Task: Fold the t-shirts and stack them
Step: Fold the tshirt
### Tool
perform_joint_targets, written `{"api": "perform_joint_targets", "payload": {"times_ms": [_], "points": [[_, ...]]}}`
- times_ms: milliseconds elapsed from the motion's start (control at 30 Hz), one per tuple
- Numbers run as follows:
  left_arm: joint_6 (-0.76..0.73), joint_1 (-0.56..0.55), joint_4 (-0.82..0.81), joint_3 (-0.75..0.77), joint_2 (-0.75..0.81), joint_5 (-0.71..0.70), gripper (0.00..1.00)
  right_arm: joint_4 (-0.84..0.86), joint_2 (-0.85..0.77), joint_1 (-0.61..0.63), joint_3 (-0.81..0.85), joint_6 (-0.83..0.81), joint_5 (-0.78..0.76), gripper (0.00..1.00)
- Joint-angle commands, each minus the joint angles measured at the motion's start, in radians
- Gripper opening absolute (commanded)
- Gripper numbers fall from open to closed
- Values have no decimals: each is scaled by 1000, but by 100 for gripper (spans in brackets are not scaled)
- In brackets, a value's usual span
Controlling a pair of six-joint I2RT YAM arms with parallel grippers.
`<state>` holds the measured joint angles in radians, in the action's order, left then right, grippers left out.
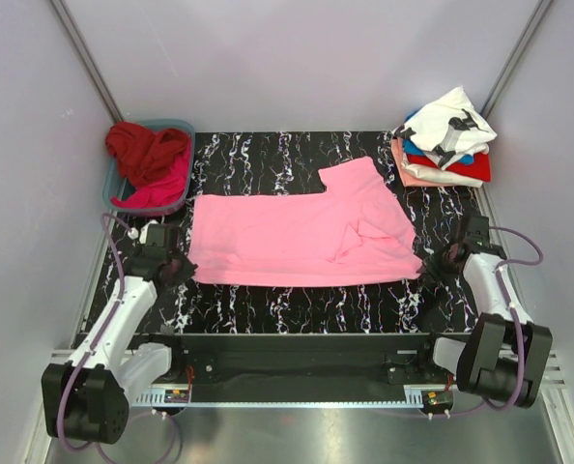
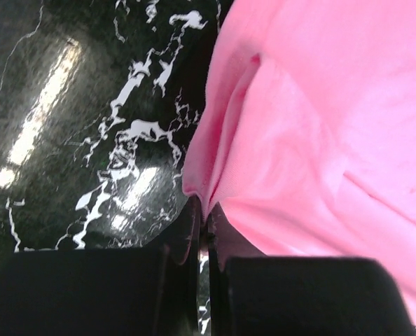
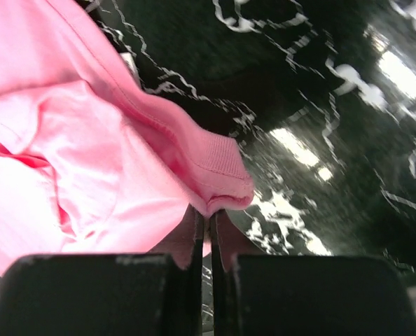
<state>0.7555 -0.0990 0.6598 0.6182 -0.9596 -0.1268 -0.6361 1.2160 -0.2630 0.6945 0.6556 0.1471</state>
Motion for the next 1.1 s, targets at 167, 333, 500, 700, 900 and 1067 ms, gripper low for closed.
{"api": "perform_joint_targets", "payload": {"times_ms": [167, 333, 500, 700, 900, 1067], "points": [[142, -5, 145, -17, 111, 53, 19, -146, -185, -12, -10, 147, -139, 29], [108, -5, 179, 72, 203, 16, 88, -159, -279, -16, 26, 130, -167, 100], [28, -5, 97, 129, 177, 70, 89, 5, -387, -15, 25, 40, 126, 97], [44, -48, -172, 17, 23, 223, 84, 154, -34, 30, 86, -56, 433, 85], [41, -191, -255, 66, -189, 190, 84, 222, 216, 114, 143, -60, 467, 80], [18, -212, -310, 48, -309, 199, 84, 233, 319, 133, 134, -59, 352, 83]]}}
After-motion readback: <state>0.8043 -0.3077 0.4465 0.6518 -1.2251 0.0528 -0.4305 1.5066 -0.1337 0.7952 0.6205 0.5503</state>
